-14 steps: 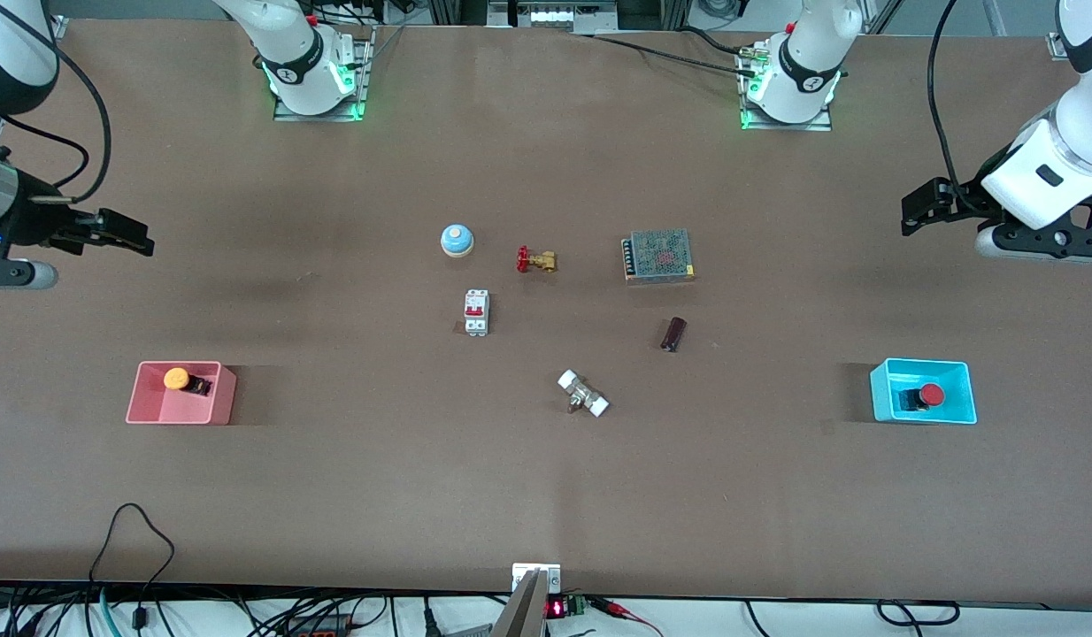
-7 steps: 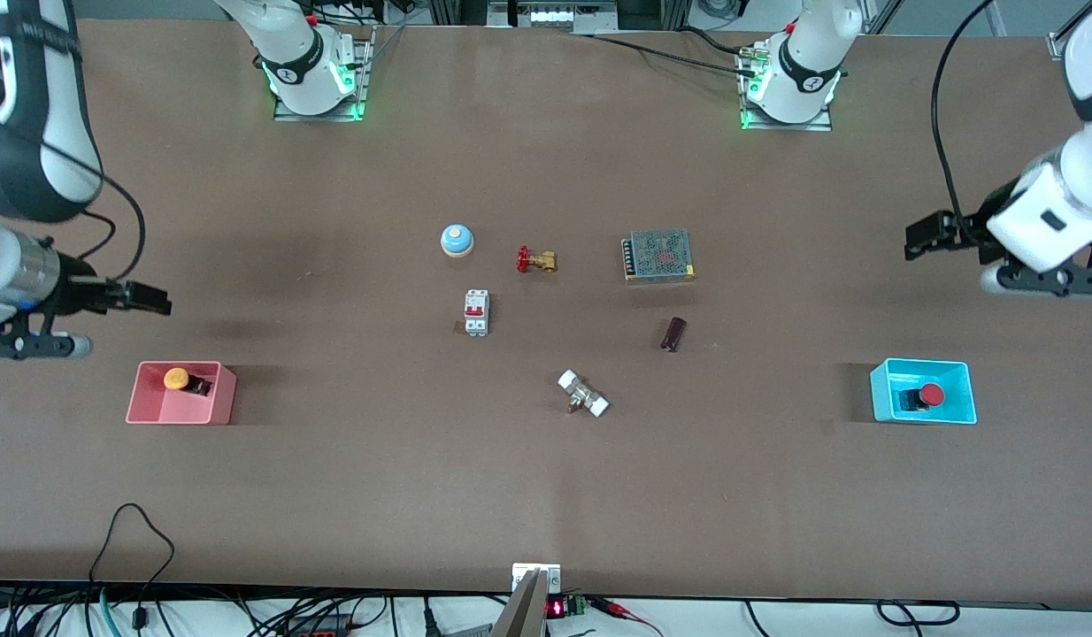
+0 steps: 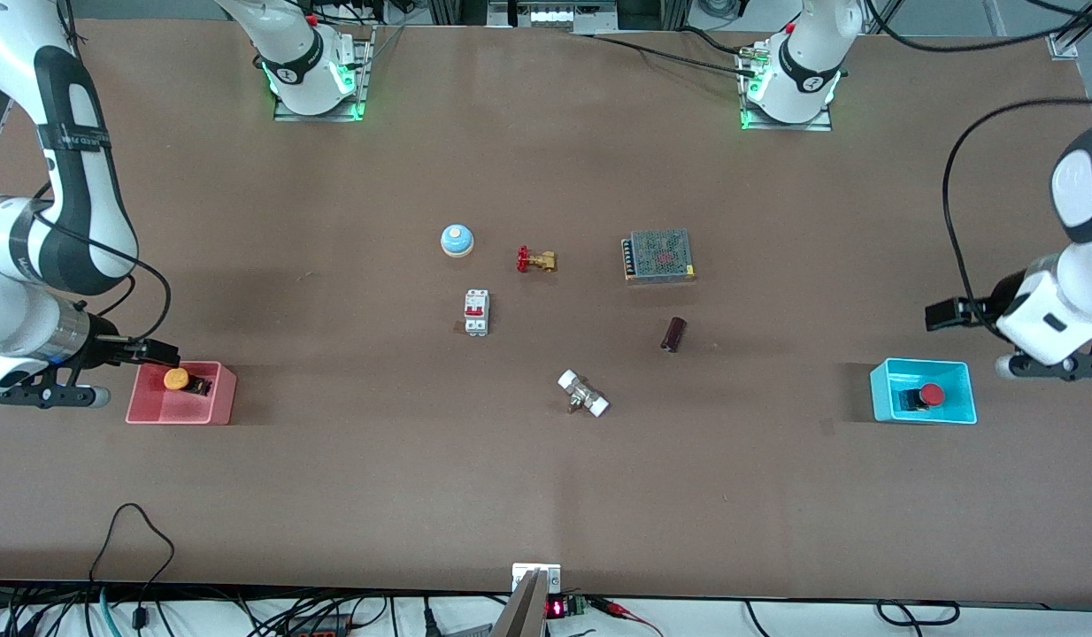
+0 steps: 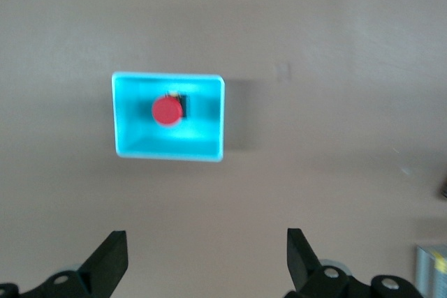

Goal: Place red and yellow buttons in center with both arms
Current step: 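Lower the right gripper onto the yellow button while the left gripper reaches the red button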

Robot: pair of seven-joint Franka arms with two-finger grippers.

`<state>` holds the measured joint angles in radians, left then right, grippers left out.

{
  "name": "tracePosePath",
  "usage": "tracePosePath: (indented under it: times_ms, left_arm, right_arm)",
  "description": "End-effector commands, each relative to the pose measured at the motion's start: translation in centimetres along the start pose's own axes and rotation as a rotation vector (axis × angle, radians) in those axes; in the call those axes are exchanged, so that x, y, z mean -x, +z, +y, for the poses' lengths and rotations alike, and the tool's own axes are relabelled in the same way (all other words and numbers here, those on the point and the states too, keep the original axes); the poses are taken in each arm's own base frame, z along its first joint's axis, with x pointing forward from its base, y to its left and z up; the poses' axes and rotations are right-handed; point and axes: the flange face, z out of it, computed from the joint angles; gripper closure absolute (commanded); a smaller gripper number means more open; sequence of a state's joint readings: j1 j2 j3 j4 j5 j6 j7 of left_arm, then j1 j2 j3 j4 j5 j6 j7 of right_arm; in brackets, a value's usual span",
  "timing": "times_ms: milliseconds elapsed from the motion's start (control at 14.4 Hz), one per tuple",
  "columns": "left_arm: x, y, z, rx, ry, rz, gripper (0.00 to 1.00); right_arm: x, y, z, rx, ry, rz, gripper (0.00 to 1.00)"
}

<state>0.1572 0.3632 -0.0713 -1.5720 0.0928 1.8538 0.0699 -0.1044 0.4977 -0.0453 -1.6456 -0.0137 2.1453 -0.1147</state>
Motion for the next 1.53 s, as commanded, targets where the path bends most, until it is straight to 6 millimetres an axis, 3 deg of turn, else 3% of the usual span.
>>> tracePosePath:
  times_ms: [0,348,696,905,1462]
  left_arm:
    - [-3.0,6.0,-4.3,0.009,0.076,0.048,0.00]
    - [-4.8,12.7,-5.9,0.014,0.107,0.118,0.00]
    - [-3.5,17.6,-6.1,0.008,0.099,0.181,0.00]
    - [-3.1,18.8,-6.1,0.008,0.098,0.189,0.00]
    - [-2.9,22.0,-6.8,0.011,0.082,0.212,0.00]
  right_arm:
    - [-1.2,1.6,0.2,0.015,-0.052,0.047,0.00]
    - [-1.8,5.1,0.5,0.025,-0.072,0.078,0.00]
    - [-2.0,7.2,0.9,0.072,-0.109,0.084,0.00]
    - [-1.7,8.6,1.4,0.073,-0.121,0.071,0.00]
    - [-1.5,9.1,0.6,0.067,-0.163,0.045,0.00]
